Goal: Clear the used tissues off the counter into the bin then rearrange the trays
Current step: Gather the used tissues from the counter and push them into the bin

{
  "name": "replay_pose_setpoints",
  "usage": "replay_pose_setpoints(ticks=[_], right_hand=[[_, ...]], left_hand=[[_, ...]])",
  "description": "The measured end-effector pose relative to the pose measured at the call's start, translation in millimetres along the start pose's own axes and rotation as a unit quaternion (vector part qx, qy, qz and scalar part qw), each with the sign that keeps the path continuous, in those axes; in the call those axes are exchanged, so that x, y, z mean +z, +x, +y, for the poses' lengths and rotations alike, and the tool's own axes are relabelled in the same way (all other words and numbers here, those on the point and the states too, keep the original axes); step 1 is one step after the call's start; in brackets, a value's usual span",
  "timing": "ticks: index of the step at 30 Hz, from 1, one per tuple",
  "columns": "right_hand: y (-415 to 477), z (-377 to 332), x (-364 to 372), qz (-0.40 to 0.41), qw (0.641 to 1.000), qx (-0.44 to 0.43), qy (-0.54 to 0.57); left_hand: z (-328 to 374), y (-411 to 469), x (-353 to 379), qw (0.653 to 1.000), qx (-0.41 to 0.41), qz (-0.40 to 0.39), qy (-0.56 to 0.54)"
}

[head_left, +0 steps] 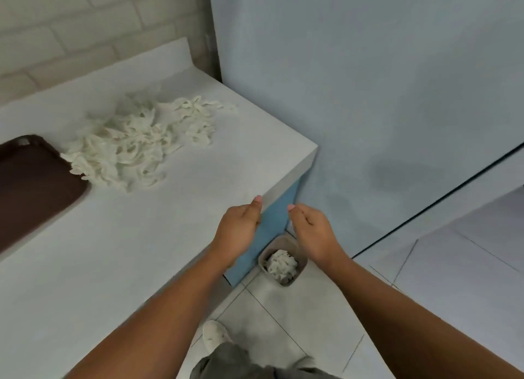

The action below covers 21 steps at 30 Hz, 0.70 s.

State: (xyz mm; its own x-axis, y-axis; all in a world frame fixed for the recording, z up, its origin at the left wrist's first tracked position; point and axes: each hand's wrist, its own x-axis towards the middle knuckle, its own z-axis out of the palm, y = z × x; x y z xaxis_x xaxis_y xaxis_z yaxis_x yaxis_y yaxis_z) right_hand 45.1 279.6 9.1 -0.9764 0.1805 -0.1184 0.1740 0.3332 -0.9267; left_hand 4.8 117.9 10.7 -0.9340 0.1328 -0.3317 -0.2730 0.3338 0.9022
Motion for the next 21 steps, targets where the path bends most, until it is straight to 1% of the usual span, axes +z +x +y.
replay_pose_setpoints(ticks=[2, 4, 7, 9, 10, 12, 14, 18, 21], right_hand=[[-8.7, 28.9, -23.0, 0.007, 0.998, 0.043, 0.044], [-16.4, 56.5, -39.3, 0.0, 0.995, 0.083, 0.061], [-20.5, 95.0, -51.3, -0.003, 0.992, 0.123, 0.029], [-15.9, 120.3, -54.2, -0.011, 0.988, 0.15, -0.016], [-11.9, 132.9, -54.6, -0.02, 0.985, 0.172, -0.029], [-1.2, 160.3, -53.2, -0.032, 0.976, 0.211, -0.033], [9.8, 187.3, -48.5, -0.038, 0.97, 0.238, -0.031], [26.9, 237.0, -34.9, -0.007, 0.966, 0.254, -0.048], [42.8, 283.0, -21.1, 0.006, 0.96, 0.275, -0.046]], left_hand=[[-9.5, 1.1, 32.4, 1.0, -0.019, -0.017, 0.001], [-20.8, 2.7, 60.6, 0.998, -0.036, -0.043, 0.016], [-39.9, 8.4, 92.4, 0.996, -0.039, -0.067, 0.051], [-53.3, 17.5, 108.7, 0.992, -0.036, -0.1, 0.072], [-62.1, 24.5, 116.2, 0.988, -0.048, -0.119, 0.082], [-83.5, 43.6, 130.5, 0.979, -0.089, -0.156, 0.098], [-110.7, 67.5, 144.5, 0.968, -0.13, -0.176, 0.124], [-177.0, 114.8, 171.5, 0.944, -0.14, -0.222, 0.198], [-233.5, 151.3, 186.7, 0.923, -0.136, -0.235, 0.274]])
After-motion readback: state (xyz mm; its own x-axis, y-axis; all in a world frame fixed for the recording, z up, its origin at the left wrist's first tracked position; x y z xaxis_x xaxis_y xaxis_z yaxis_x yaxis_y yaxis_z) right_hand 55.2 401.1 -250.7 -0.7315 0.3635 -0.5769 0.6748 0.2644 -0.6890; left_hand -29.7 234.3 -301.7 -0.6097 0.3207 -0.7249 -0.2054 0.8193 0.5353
